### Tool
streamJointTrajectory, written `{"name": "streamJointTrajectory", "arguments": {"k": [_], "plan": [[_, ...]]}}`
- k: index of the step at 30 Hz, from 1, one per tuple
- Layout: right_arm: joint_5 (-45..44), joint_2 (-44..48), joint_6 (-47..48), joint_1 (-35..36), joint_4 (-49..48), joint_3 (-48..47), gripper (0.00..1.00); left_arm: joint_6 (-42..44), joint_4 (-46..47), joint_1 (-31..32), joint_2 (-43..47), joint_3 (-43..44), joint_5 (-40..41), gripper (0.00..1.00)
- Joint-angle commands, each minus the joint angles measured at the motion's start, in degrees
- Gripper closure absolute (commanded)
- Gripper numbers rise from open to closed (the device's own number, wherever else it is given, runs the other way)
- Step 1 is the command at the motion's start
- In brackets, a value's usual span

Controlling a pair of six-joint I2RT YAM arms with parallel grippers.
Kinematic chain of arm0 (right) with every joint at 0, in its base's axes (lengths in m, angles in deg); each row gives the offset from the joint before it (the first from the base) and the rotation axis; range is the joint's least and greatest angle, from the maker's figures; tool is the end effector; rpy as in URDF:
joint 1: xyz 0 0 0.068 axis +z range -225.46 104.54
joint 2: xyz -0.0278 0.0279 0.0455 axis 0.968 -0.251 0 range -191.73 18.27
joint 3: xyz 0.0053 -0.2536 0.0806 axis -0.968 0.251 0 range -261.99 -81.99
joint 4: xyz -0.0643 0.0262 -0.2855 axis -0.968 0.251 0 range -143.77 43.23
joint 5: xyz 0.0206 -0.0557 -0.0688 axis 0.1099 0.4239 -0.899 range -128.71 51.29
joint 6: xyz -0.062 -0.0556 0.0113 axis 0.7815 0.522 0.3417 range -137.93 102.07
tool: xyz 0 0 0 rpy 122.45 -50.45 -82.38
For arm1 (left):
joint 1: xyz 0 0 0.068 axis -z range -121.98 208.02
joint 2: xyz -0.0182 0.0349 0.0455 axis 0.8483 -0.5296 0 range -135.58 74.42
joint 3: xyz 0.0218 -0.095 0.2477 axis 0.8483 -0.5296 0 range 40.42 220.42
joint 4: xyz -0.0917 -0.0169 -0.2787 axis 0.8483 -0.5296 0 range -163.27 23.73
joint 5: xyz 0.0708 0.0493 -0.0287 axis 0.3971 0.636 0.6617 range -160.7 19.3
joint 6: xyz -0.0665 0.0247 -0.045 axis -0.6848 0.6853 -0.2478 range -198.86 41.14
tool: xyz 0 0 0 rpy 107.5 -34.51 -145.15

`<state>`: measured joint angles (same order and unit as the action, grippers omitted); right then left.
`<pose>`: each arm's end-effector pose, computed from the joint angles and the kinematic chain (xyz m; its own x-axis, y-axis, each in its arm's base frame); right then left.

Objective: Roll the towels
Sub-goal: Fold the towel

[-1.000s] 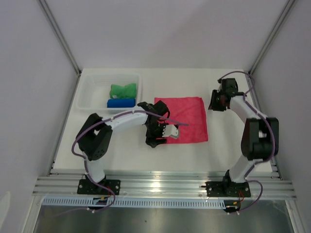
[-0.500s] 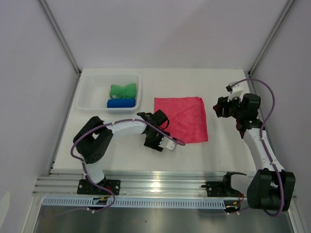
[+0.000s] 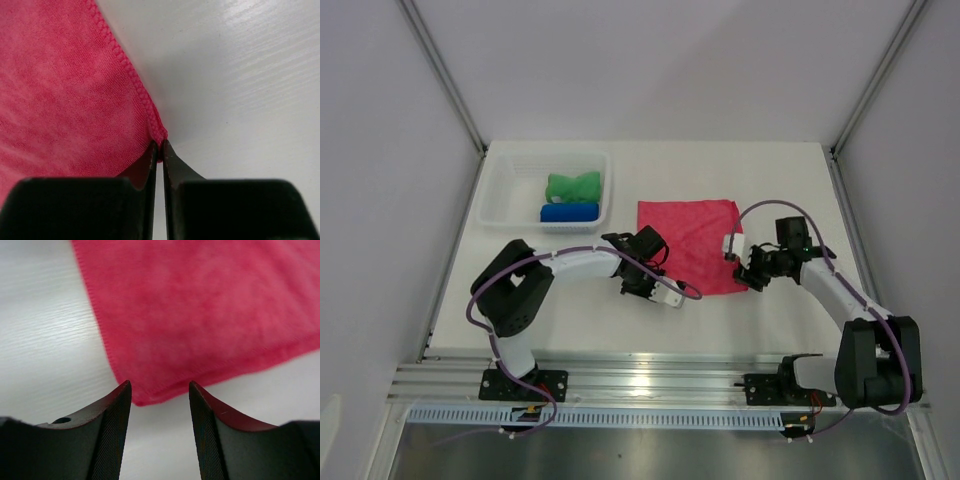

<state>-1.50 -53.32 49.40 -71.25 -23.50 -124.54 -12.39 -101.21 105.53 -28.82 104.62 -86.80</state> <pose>0.2757 0.0650 0.1603 0.0075 -0.7363 -0.6767 -0.9326 0.2391 -0.2704 0.2373 -0.2892 0.0953 0.4378 0.8262 -0.3545 0.8987 -0.4133 0.1466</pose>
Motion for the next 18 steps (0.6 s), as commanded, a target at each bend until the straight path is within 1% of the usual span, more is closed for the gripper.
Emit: {"name": "streamJointTrajectory", "arguments": {"k": [1,5,8,11,15,18], "plan": [[-1.45,-2.15,11.33,2.82,3.85,1.41,0.47,-3.27,1.63,-0.04,-0.38,-0.57,-0.6,0.93],[-1.53,-0.93,11.51,3.96,1.39,4.57,0.46,-6.09,1.02,-0.74,-0.03,0.57,-1.3,0.99],[-1.96,-0.39,11.07,4.58,-0.73,7.38,0.46,-7.76,0.05,-1.36,0.15,1.45,-2.18,0.99],[-3.98,-1.87,11.51,5.46,-3.01,8.7,0.45,-8.56,-0.83,-1.8,0.06,1.98,-2.71,0.99],[-8.63,-5.3,12.04,6.25,-4.85,7.83,0.46,-8.91,-1.97,-2.15,-0.38,3.12,-3.41,0.99],[-10.31,-5.93,10.98,6.43,-5.04,6.77,0.46,-9.0,-2.41,-2.42,-0.64,4.17,-3.76,0.99]]}}
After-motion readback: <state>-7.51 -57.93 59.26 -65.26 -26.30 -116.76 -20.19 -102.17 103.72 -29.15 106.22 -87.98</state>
